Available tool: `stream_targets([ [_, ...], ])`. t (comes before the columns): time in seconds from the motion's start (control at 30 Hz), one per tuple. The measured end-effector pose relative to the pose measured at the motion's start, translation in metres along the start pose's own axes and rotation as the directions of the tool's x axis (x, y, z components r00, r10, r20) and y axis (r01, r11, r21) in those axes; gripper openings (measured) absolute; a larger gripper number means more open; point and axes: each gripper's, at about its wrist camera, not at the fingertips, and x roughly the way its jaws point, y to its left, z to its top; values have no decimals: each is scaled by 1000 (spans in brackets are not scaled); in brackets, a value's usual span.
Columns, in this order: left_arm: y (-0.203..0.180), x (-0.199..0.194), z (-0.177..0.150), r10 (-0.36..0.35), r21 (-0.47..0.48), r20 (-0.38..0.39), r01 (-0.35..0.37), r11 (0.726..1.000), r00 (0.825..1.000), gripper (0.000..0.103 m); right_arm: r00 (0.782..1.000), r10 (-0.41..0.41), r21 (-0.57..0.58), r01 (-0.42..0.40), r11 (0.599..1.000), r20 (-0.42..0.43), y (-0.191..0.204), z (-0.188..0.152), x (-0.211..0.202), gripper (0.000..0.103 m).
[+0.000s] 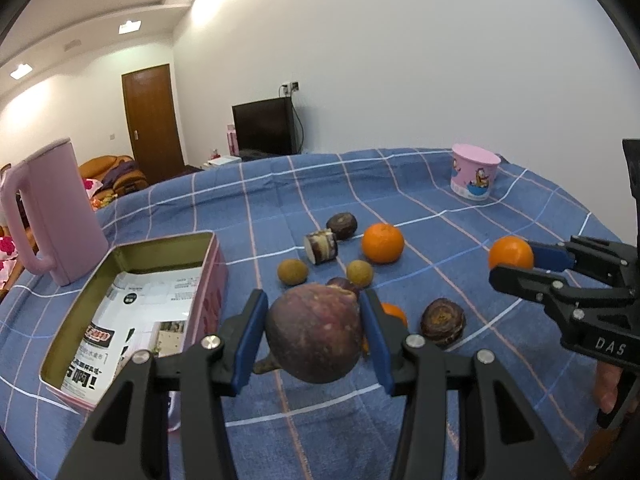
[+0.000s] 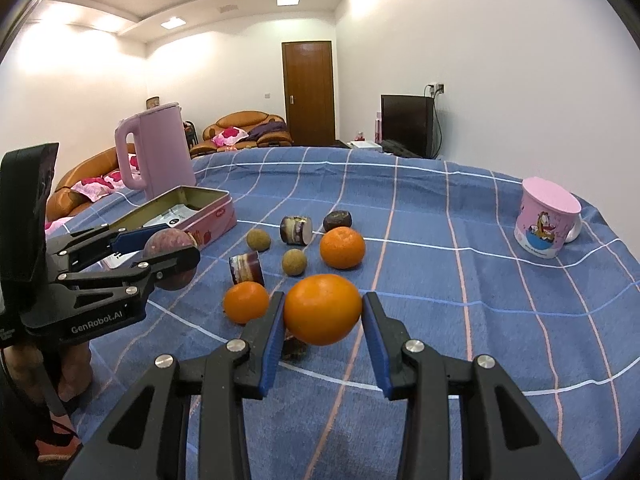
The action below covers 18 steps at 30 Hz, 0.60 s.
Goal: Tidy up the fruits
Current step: 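Lift the purple fruit with left gripper while right gripper lifts the orange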
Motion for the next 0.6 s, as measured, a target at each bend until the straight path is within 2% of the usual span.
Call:
stream_targets([
  [0.6,-2,-11,1,22,9,71,-22,1000,997,49,999,-7,-6,7,1000,46,1,1,-6,40],
])
